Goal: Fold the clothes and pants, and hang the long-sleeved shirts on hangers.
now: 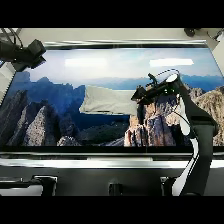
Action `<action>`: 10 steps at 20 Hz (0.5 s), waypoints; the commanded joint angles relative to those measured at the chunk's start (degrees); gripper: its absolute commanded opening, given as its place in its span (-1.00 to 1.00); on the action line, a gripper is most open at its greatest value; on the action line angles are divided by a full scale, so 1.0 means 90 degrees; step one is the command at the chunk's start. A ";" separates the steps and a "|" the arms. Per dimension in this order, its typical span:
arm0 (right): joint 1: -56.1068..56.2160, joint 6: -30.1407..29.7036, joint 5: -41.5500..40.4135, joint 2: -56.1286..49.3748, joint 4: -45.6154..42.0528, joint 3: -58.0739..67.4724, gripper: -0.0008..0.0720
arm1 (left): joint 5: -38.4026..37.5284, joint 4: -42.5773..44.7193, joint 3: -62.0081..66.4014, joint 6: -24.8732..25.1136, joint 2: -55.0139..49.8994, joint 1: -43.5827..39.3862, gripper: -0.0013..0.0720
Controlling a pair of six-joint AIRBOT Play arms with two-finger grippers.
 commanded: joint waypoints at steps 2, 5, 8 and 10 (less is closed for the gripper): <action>0.0291 0.0158 -0.0396 -0.0056 -0.0158 -0.0005 0.82 | 0.0002 0.0034 -0.0002 0.0002 -0.0005 0.0005 -0.92; 0.0512 0.0272 -0.0549 -0.0053 -0.0350 -0.0002 0.20 | 0.0002 0.0036 -0.0002 0.0002 -0.0005 0.0005 -0.91; 0.0537 0.0313 -0.0716 -0.0036 -0.0109 0.0007 -0.87 | 0.0005 0.0039 -0.0002 0.0005 -0.0005 0.0005 -0.92; 0.0539 0.0512 -0.0913 0.0032 -0.0005 0.0160 -0.88 | 0.0002 0.0039 -0.0002 0.0005 -0.0005 0.0005 -0.91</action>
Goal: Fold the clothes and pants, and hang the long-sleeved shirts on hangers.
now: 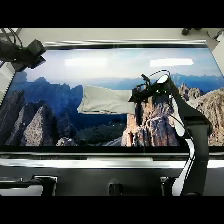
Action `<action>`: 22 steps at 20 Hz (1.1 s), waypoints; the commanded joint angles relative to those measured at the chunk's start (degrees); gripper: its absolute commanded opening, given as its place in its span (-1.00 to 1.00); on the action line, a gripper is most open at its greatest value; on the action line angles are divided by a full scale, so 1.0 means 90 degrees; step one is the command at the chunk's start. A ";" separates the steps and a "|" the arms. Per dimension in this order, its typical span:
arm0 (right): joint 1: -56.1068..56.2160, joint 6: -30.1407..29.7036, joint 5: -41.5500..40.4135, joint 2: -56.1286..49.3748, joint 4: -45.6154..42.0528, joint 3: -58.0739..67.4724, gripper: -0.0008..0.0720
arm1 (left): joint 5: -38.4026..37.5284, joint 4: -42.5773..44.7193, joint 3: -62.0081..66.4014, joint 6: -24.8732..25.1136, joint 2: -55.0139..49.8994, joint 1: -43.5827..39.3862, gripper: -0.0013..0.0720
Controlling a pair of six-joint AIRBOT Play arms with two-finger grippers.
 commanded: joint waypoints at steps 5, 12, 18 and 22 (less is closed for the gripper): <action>0.0032 0.0988 -0.1256 0.0083 -0.0216 0.1299 -0.88 | -0.0002 0.0007 -0.0002 0.0007 -0.0002 0.0007 -0.91; -0.0665 0.1569 -0.3075 0.0168 -0.0126 0.1481 -0.88 | -0.0136 0.0051 -0.0005 0.0148 -0.0002 0.0007 -0.91; -0.1855 0.1693 -0.4175 0.0461 -0.0078 0.1481 -0.88 | -0.0345 0.0107 -0.0017 0.0143 -0.0002 0.0007 -0.92; -0.2565 0.1877 -0.4544 0.0634 -0.0372 0.1481 -0.88 | -0.0367 0.0104 -0.0017 0.0044 -0.0002 0.0002 -0.92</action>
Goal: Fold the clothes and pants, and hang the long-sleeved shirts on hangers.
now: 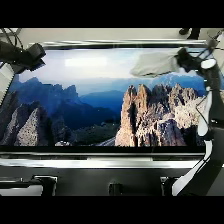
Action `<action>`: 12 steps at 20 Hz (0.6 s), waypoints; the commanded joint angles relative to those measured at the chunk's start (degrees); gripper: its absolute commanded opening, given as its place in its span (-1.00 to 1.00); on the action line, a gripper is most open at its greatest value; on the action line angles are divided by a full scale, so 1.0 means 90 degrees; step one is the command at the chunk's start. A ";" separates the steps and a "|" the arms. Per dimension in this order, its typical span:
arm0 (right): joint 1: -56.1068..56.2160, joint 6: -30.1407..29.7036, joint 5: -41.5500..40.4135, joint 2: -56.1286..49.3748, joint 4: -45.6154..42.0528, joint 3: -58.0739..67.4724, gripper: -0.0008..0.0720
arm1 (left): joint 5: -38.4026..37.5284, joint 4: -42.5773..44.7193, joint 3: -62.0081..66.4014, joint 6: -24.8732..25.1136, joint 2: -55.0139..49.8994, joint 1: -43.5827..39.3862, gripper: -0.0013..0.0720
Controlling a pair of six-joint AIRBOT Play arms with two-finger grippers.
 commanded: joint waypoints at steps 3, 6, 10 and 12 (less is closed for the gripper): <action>-0.1001 0.0508 -0.0347 0.0274 -0.0988 0.0005 -0.88 | -0.0109 0.0012 -0.0002 -0.0257 -0.0002 -0.0007 -0.91; -0.1702 0.1044 -0.0168 0.0437 -0.1875 0.0005 -0.88 | -0.0199 0.0012 0.0000 -0.0255 -0.0002 -0.0022 -0.92; -0.2623 0.1515 0.0595 0.0585 -0.2851 0.0002 -0.88 | -0.0199 0.0012 -0.0002 -0.0255 -0.0002 -0.0141 -0.92; -0.2968 0.1826 0.1083 0.0607 -0.3390 0.0002 -0.88 | -0.0199 0.0015 0.0000 -0.0255 -0.0002 -0.0221 -0.92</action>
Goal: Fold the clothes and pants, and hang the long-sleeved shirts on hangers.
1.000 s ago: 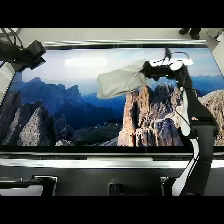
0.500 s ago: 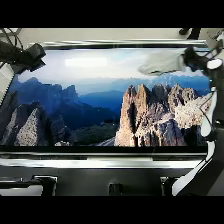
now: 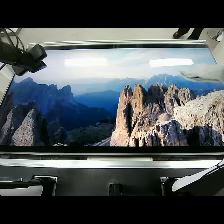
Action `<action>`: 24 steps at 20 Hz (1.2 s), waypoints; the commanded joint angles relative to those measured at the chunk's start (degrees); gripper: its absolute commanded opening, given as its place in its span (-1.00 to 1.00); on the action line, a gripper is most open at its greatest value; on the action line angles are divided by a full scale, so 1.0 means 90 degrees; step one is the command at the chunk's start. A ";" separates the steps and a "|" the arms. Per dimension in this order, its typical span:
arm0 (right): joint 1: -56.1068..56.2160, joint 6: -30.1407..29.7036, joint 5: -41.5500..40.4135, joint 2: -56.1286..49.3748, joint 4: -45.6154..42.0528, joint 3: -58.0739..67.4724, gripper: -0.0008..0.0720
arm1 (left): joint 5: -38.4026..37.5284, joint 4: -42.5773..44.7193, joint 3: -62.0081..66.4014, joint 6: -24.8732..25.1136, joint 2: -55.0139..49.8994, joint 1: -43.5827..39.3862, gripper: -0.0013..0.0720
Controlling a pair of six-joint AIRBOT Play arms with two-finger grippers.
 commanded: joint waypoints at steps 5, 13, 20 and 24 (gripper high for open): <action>-0.1032 0.1474 0.2407 0.0180 -0.2548 -0.0012 -0.88 | -0.0015 -0.0007 0.0000 -0.0015 0.0000 -0.0340 -0.92; -0.1018 0.1467 0.5404 0.0233 -0.3672 -0.0653 -0.88 | -0.0134 -0.0010 0.0000 -0.0010 0.0005 -0.0629 -0.92; -0.1018 0.0831 0.6135 0.0233 -0.4573 -0.1158 -0.89 | -0.0180 -0.0010 0.0000 -0.0007 0.0007 -0.0721 -0.92; -0.1020 0.0614 0.6261 0.0233 -0.4913 -0.1226 -0.88 | -0.0177 -0.0010 0.0000 -0.0007 0.0005 -0.0721 -0.92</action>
